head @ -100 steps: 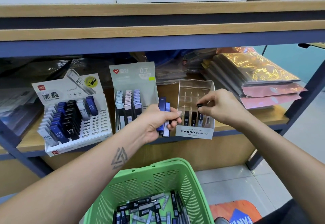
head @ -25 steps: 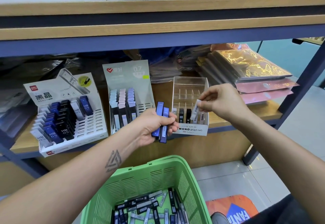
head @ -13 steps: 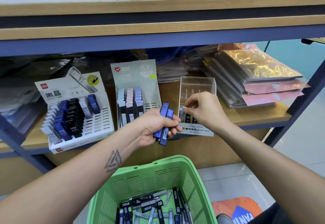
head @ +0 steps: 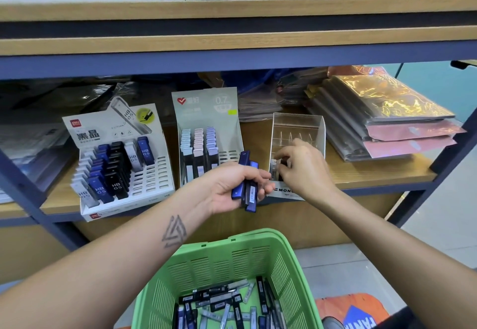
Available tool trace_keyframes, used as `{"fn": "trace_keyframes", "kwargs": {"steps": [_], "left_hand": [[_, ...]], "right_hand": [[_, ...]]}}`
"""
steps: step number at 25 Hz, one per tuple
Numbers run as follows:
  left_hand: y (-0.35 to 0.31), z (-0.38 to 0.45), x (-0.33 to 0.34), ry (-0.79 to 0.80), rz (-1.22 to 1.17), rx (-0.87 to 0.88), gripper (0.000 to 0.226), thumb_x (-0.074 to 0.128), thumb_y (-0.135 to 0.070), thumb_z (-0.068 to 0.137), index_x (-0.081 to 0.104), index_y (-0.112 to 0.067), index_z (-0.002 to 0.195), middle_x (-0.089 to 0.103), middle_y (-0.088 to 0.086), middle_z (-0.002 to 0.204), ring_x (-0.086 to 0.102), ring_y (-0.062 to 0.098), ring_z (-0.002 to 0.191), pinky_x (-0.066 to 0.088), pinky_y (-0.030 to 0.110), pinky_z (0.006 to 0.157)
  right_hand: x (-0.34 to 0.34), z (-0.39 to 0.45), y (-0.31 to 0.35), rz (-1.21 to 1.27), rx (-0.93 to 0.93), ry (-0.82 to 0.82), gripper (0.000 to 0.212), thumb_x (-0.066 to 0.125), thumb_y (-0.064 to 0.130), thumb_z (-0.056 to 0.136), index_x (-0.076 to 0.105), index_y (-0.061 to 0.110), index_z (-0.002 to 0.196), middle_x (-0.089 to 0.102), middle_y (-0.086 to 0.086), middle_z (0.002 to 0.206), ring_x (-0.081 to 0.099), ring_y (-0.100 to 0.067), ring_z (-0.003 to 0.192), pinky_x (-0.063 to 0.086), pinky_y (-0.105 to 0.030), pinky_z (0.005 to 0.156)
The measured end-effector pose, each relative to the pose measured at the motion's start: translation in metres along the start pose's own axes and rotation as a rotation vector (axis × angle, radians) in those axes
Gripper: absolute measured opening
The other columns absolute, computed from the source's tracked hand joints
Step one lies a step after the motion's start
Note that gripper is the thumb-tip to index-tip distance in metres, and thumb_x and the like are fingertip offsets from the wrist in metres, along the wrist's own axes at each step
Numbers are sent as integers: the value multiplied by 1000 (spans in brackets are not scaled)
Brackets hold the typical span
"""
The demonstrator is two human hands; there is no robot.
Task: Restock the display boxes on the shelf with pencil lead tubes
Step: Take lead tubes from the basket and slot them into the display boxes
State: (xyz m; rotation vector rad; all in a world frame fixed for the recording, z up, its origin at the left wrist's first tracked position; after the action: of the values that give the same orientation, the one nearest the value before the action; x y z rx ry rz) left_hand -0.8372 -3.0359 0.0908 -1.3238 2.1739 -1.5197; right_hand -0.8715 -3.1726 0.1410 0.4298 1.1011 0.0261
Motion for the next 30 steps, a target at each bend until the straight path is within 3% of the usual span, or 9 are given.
{"fn": "trace_keyframes", "kwargs": {"steps": [3,6,9,12,14,18,24,26,30], "left_hand": [[1,-2,4,44,-95,-23,27,38,15,94,60,8,108,71,31,96,75,34,80,63,35,74],[2,-5,9,95,-77,-7,31,39,15,95,63,5,113,69,32,109,73,40,94,57,47,89],[-1,-5,6,60,-97,31,32,39,17,95,64,2,107,71,29,105,73,39,88,58,50,85],[-7,-6,-1,-38,-90,77,27,43,19,91,63,1,93,72,20,81,73,27,65,62,36,57],[-12,-5,-5,-114,-67,119,29,41,19,91,62,0,84,67,17,72,69,23,59,59,29,50],[-16,-4,-9,-211,-130,175,27,44,16,92,58,-4,79,59,16,69,62,26,62,57,34,58],[-25,-2,-12,-222,-138,238,16,48,6,99,53,-5,89,73,25,85,72,36,81,55,51,94],[-29,-3,-14,-227,-76,286,15,46,4,101,51,-6,91,73,27,96,74,37,87,58,50,90],[-33,-2,-16,-276,66,352,16,48,3,101,54,-9,91,61,13,73,59,17,54,48,25,52]], "right_hand": [[-3,-2,6,356,65,79,13,70,16,88,77,22,98,67,10,87,63,-9,82,52,-31,77],[1,-9,19,695,109,248,19,74,13,88,75,15,107,71,6,90,63,0,80,48,-17,76],[-11,-13,34,670,-15,239,23,79,8,82,72,13,103,65,9,87,56,6,75,43,-8,69],[-13,-18,46,618,-110,334,26,89,19,75,67,14,88,62,7,76,53,0,62,46,-19,60],[-7,-22,51,497,-165,365,33,93,32,69,64,19,79,61,10,70,50,-1,60,44,-22,57],[0,-23,51,297,-215,301,26,86,35,70,64,25,77,63,11,64,58,-5,61,54,-36,64],[2,-21,32,308,-77,481,22,69,9,72,78,20,89,68,8,63,58,-5,58,50,-27,61],[-1,-20,22,451,40,536,21,65,1,74,77,13,86,75,-4,68,68,-11,63,55,-28,65],[-4,-22,10,805,246,563,14,64,-16,83,67,-4,90,74,-27,81,75,-28,75,60,-25,63]]}}
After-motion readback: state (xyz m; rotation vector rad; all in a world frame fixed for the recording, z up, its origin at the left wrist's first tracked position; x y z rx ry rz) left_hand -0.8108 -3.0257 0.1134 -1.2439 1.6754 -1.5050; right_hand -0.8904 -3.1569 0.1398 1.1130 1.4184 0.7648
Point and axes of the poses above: each hand's wrist, its own z-axis towards the middle knuckle, its own x-axis out of the palm, y = z × x, the point moved 8 cm from there along z, towards the middle knuckle
